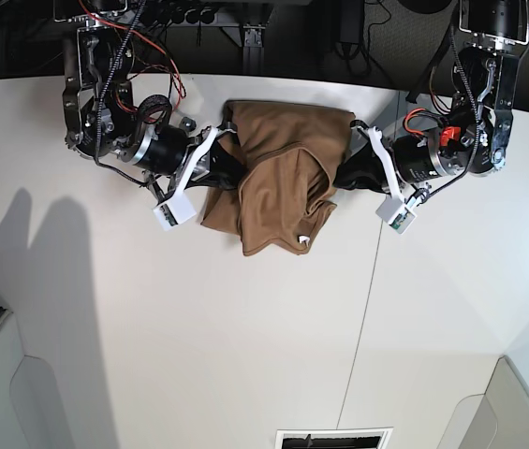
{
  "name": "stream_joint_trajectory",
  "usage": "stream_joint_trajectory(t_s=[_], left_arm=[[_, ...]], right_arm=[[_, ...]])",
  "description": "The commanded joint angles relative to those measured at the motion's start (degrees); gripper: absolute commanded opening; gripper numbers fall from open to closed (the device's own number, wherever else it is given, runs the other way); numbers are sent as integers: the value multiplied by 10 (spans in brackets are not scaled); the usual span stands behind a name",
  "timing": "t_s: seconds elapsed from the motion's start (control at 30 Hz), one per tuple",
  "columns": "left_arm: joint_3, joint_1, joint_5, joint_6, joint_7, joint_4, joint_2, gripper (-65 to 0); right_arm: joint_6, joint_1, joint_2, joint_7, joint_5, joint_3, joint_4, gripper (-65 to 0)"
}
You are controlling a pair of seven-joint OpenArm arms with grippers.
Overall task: Layout the t-shirt on the table in an organized manner, then fold the t-shirt properly
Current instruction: 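Lift and fold the bundle over itself with both grippers, then lay it down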
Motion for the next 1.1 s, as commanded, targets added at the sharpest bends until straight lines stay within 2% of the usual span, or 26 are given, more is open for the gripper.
stream_joint_trajectory(t_s=[0.0,0.07,0.17,0.33,0.47,0.7,0.93,1.07], left_arm=[[-2,-7,-2,-5,-17,7,7,-650],[-2,-7,14,-5,-19,-4,21,-650],[-2,-15,19,-5,-31,-45,31,-650],[-2,-70,20,-5,-35,-121,41,-650],[-2,-110,20,-5,-35,-153,43,-650],[-2,-154,59,-5,-54,-212,57,-650],[-3,-184,49,-5,-49,-225,61,-650],[-4,-184,3,-5,-16,-182,42,-650]], right_arm=[[4,7,1,16,7,-4,3,-650],[4,7,0,23,5,-13,-9,-650],[4,9,-8,43,-28,-18,-21,-650],[0,39,-10,59,-67,-18,-29,-650],[0,74,-10,60,-67,-18,-75,-650],[0,134,-10,83,-66,-18,-166,-650],[0,163,-10,83,-66,-18,-176,-650],[0,164,-9,73,-66,-13,-152,-650]])
